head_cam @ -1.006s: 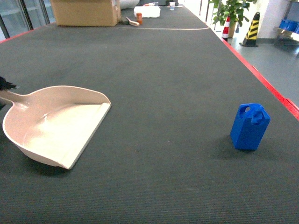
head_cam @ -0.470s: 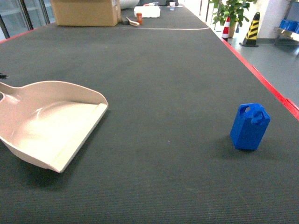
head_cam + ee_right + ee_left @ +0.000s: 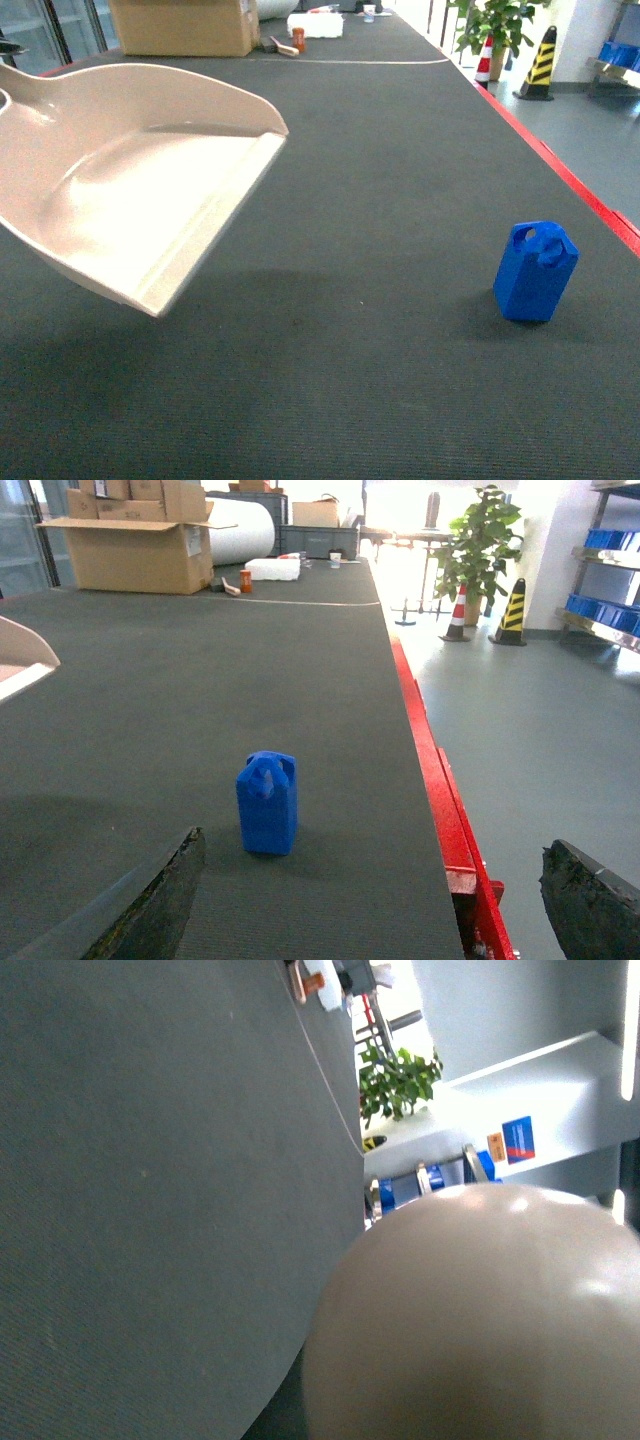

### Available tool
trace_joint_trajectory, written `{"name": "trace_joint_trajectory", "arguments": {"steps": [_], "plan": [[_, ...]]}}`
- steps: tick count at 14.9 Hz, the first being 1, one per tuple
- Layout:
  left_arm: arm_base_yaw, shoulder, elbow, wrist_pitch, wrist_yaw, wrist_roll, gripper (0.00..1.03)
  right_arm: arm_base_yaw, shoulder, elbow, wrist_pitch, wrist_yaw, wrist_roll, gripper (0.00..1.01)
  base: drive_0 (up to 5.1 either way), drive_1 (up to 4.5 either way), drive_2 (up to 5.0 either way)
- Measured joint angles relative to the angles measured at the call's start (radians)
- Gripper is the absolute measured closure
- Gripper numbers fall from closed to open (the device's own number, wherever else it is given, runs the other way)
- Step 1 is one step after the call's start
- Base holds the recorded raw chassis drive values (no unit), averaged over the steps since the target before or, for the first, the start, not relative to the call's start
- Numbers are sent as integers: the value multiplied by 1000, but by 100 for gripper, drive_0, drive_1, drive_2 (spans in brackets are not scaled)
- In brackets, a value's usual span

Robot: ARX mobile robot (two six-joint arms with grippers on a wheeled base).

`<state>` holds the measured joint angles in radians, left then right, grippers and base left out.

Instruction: Place part in tray to right shelf

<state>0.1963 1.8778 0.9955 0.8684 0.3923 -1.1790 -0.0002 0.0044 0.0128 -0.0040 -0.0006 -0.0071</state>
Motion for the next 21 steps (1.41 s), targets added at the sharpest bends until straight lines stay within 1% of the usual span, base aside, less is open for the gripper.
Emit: {"name": "trace_joint_trajectory", "arguments": {"steps": [1,3,6,7,8,10,11,15,18,19,20,21], "plan": [[-37,-2,-14,0,-4,-7,86,0,0,0,0,0,0,3,0,0,0],[-98,-2,-51,10,-12,-43,86,0,0,0,0,0,0,3,0,0,0],[-161,-1,-61,32,-18,-86,86,0,0,0,0,0,0,3,0,0,0],[-182,-2,-72,38,-13,-103,86,0,0,0,0,0,0,3,0,0,0],[-217,-1,-90,47,2,-123,86,0,0,0,0,0,0,3,0,0,0],[-271,-2,-116,61,13,-143,86,0,0,0,0,0,0,3,0,0,0],[-287,-2,-124,80,12,-154,86,0,0,0,0,0,0,3,0,0,0],[-259,-9,-129,76,-7,-155,86,0,0,0,0,0,0,3,0,0,0],[-269,-9,-129,77,-3,-155,86,0,0,0,0,0,0,3,0,0,0],[-270,-9,-129,77,0,-155,86,2,6,5,-31,7,2,3,0,0,0],[-270,-9,-130,76,-1,-155,86,3,99,55,-150,28,7,3,0,0,0],[-268,-9,-130,77,-2,-155,86,-27,269,84,-92,21,5,3,0,0,0]]}}
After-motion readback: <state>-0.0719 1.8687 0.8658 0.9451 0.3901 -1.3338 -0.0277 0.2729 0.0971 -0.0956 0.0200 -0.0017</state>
